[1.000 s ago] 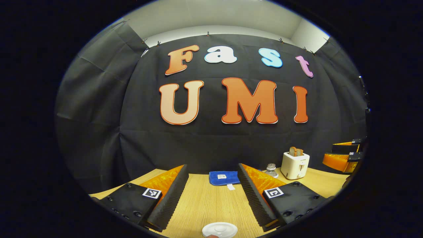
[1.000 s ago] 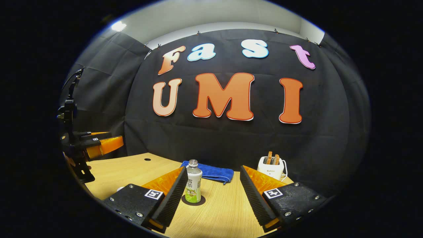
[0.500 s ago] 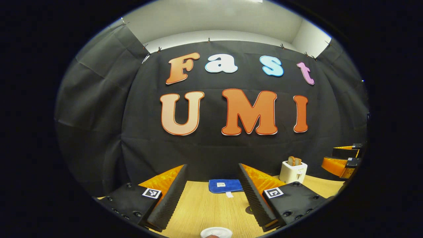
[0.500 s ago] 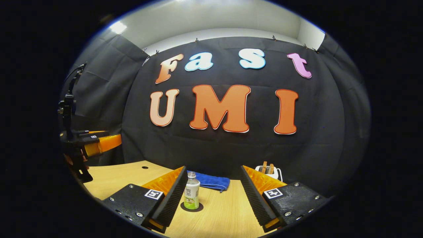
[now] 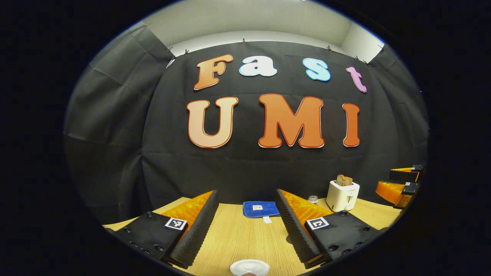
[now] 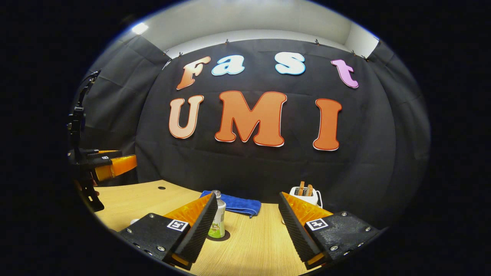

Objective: Open the teacup lid with one hand, grasp the water bottle and pour water into the teacup with the other hand; after pouring, place the water bottle on the coaster and then close the teacup lid.

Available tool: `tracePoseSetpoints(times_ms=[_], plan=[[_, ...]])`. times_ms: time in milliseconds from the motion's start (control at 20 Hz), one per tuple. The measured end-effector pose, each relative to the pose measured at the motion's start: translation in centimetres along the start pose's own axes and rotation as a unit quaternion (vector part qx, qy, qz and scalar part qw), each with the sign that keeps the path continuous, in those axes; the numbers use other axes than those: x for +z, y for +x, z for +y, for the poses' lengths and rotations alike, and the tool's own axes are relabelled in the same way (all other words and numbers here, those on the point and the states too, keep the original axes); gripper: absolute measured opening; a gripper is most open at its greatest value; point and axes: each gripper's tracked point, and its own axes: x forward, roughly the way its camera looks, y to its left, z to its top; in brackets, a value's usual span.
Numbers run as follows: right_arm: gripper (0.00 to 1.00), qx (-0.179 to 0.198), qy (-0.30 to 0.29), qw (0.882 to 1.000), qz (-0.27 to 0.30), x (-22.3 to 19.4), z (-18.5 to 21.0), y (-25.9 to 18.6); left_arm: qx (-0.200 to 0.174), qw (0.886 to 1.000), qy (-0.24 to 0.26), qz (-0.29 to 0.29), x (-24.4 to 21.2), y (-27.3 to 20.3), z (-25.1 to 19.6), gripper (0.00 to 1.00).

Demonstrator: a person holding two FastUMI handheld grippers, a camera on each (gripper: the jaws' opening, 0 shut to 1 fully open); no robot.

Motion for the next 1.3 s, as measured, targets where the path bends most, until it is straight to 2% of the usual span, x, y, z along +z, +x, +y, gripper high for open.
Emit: tracePoseSetpoints(times_ms=[250, 350, 400, 600, 1250, 1300], plan=[[0.96, 0.003, 0.005, 1.000, -0.002, 0.2, 0.2, 0.2, 0.000, 1.000, 0.006, -0.011, 0.0, -0.1, -0.2, 0.99], [0.96, 0.005, 0.006, 1.000, -0.006, 0.2, 0.2, 0.3, -0.004, 1.000, 0.007, -0.012, -0.2, 0.0, -0.4, 0.95], [0.96, 0.005, 0.006, 1.000, -0.006, 0.2, 0.3, 0.3, -0.003, 1.000, 0.009, -0.013, -0.2, -0.1, -0.3, 0.98], [0.96, 0.006, 0.004, 1.000, -0.004, 0.0, 0.5, 0.4, -0.003, 1.000, 0.013, -0.014, -0.2, -0.1, -0.2, 0.95], [0.96, 0.008, 0.008, 1.000, -0.010, 0.5, 1.5, 0.9, -0.004, 1.000, 0.010, -0.012, -0.8, 0.1, 0.6, 0.98], [0.96, 0.009, 0.007, 1.000, -0.009, 0.4, 1.6, 1.0, -0.004, 1.000, 0.009, -0.013, -1.0, 0.1, 0.6, 0.95]])
